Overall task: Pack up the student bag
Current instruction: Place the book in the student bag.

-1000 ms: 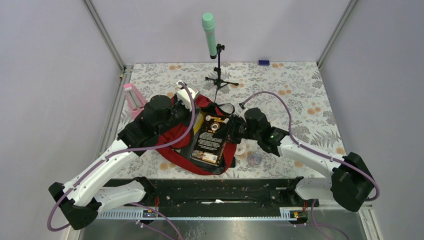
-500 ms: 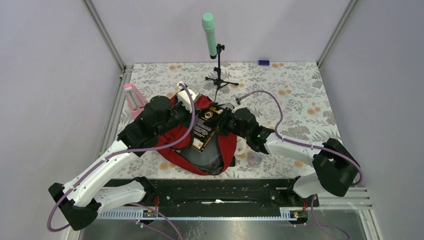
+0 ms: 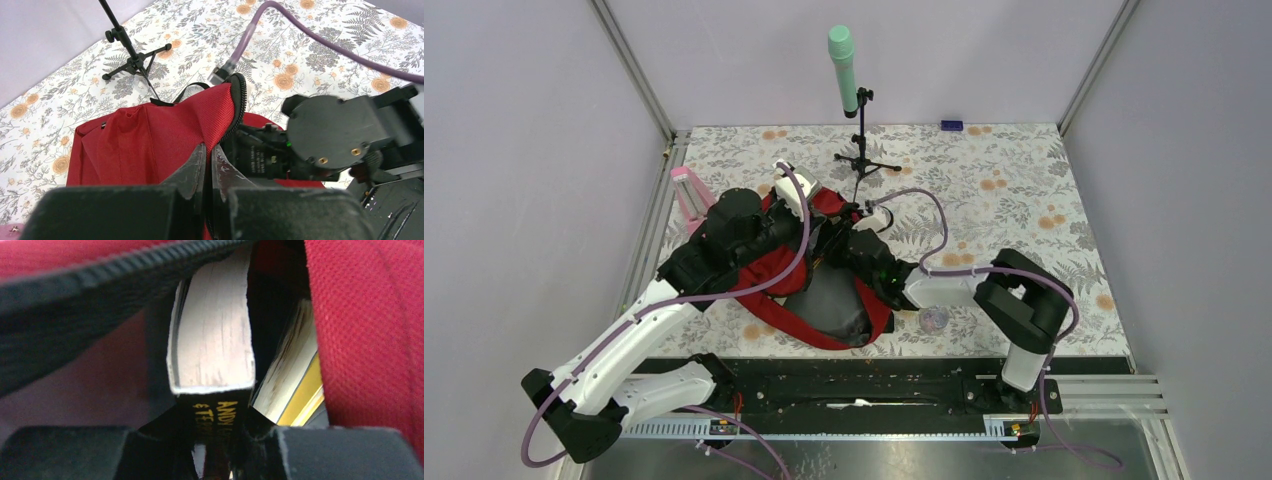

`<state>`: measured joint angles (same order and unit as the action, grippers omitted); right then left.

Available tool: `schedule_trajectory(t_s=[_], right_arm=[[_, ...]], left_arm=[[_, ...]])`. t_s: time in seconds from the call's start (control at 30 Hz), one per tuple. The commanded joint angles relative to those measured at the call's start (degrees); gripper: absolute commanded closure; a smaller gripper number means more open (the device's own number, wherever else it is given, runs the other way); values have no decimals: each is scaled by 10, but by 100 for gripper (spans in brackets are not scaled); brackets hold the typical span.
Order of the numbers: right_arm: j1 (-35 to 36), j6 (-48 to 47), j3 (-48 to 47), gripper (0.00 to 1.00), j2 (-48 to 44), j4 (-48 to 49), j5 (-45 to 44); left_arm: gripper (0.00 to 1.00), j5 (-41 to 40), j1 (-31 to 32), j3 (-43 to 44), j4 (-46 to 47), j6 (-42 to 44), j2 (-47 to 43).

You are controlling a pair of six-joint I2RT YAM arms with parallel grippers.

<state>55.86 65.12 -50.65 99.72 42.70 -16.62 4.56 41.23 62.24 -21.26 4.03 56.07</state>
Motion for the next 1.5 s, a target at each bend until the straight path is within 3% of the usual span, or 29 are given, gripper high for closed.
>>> schedule_trajectory(t_s=[0.0, 0.23, 0.43, 0.63, 0.83, 1.03, 1.3, 1.47], right_arm=[[13, -62, -63, 100, 22, 69, -76], [18, -102, -118, 99, 77, -15, -125], [18, -124, -181, 88, 123, -51, -108], [18, -139, -170, 67, 117, -81, -127], [18, -181, -140, 38, 96, -64, -125], [18, -231, -72, 21, 40, -11, -127], [18, -261, -13, 17, -41, -64, -145], [18, -262, 77, 17, -151, -64, -118]], left_arm=[[100, 37, -1, 9, 73, -10, -16], [100, 49, -2, 9, 75, -16, -13], [100, 52, -3, 9, 75, -19, -10], [100, 50, -3, 8, 75, -19, -10], [100, 48, -3, 8, 74, -18, -9], [100, 44, -4, 8, 73, -19, -10], [100, 36, -4, 6, 73, -21, -8], [100, -3, -4, 5, 70, -20, -14]])
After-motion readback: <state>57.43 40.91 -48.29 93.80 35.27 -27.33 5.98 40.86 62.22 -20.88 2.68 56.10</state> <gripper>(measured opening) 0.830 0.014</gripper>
